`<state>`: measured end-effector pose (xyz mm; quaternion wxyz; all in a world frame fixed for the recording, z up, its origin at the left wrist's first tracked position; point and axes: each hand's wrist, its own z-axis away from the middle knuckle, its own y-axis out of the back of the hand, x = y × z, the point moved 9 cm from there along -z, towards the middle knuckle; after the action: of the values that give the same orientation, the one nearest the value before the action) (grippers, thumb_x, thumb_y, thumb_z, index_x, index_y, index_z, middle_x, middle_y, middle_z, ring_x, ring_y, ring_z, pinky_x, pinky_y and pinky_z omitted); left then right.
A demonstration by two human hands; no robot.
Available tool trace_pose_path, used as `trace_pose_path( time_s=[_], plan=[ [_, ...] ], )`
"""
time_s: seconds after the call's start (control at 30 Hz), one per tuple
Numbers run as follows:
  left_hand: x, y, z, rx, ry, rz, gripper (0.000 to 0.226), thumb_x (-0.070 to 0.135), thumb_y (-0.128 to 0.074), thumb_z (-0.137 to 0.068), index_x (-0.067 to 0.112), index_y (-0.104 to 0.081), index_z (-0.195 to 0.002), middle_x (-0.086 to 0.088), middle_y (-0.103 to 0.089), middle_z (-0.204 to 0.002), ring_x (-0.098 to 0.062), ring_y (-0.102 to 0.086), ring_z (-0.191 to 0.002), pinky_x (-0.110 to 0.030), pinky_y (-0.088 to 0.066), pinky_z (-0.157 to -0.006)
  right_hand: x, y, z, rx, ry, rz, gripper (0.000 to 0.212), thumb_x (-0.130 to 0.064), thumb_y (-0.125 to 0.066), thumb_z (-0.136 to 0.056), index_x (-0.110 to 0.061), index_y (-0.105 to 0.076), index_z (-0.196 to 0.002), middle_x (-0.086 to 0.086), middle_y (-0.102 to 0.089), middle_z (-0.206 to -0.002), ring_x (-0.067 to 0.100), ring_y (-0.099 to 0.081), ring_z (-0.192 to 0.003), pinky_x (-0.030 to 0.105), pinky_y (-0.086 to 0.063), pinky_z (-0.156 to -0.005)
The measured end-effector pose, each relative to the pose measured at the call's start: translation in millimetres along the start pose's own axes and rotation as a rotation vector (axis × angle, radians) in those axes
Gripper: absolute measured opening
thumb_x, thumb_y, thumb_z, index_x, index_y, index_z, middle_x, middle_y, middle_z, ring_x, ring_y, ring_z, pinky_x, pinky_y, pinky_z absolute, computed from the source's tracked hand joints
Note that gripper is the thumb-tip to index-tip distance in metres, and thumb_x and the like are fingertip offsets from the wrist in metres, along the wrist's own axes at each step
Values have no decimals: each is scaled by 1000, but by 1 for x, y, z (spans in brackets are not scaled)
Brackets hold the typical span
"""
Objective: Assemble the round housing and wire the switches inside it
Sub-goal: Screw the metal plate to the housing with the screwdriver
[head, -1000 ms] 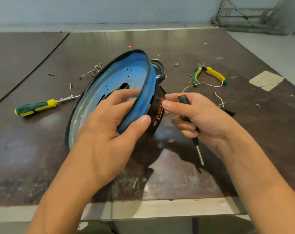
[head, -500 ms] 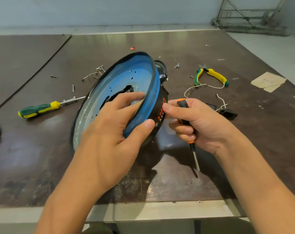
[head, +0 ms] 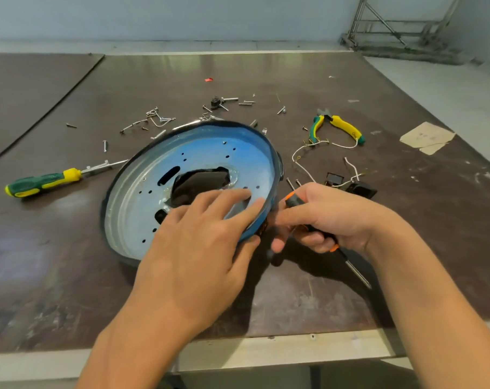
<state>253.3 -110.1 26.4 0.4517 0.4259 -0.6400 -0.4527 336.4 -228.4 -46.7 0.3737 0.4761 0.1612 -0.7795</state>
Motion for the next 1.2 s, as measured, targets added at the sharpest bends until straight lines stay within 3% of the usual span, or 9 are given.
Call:
trace_pose_path(
  time_s=[0.2,0.37,0.47,0.6,0.7,0.8,0.97,1.1,1.2],
  plan=[
    [13,-22,-1,-151,-54,-172,47,43,-54,-89,34,-54,-135,8,-53,-142,-21,-51,-129,-44,-50,-94,-8,64,18,352,149,26,11,-4,-61,-93,-2,-66,-102,19,-71,-78,11,-35,-39,18,-26,-37],
    [14,-28,-1,-148,-84,-210,49,47,-48,-94,42,-39,-142,14,-40,-150,-15,-38,-138,-39,-40,-105,-10,118,38,836,246,51,23,-3,-61,-85,-15,-70,-103,12,-73,-78,13,-38,-36,19,-30,-39],
    [13,-30,-3,-119,-125,-233,55,48,-47,-95,45,-27,-146,16,-31,-154,-13,-31,-142,-37,-35,-109,-16,110,33,1017,192,498,33,-14,-61,-87,-28,-69,-115,6,-71,-110,21,-66,-80,25,-46,-68],
    [13,-30,-5,-95,-152,-239,58,47,-48,-94,45,-25,-147,15,-30,-155,-14,-31,-143,-38,-36,-110,-23,75,7,885,218,805,43,-16,-61,-91,-25,-62,-133,2,-66,-131,27,-56,-124,39,-44,-103],
    [13,-30,-5,-74,-175,-235,61,45,-48,-94,44,-19,-148,14,-27,-156,-14,-28,-144,-38,-33,-112,-20,64,-5,788,202,890,44,-19,-61,-92,-26,-60,-135,1,-65,-131,27,-56,-123,43,-48,-99],
    [12,-31,-4,-69,-194,-223,65,42,-49,-94,42,-14,-149,14,-23,-157,-13,-23,-146,-38,-31,-114,-15,56,-13,717,181,957,24,-25,-61,-92,-27,-64,-117,0,-70,-114,27,-63,-107,36,-50,-77],
    [10,-29,-5,-61,-186,-174,63,44,-50,-93,44,-17,-146,16,-26,-156,-11,-26,-145,-38,-32,-114,-13,58,-17,743,153,1042,30,-32,-61,-94,-26,-65,-122,-6,-43,-156,29,-55,-129,44,-51,-94],
    [9,-25,-8,-64,-162,-110,59,47,-53,-91,47,-25,-142,22,-33,-149,-7,-32,-138,-35,-36,-108,-14,60,-21,791,192,1034,26,-30,-62,-93,-29,-66,-118,0,-71,-116,27,-65,-102,34,-49,-70],
    [6,-27,-10,-124,-144,-49,59,58,-57,-88,50,-31,-140,26,-37,-142,-4,-35,-132,-33,-37,-102,-19,64,-16,891,200,1031,21,-25,-66,-89,-28,-71,-109,4,-72,-95,29,-65,-91,30,-39,-65]
  ],
)
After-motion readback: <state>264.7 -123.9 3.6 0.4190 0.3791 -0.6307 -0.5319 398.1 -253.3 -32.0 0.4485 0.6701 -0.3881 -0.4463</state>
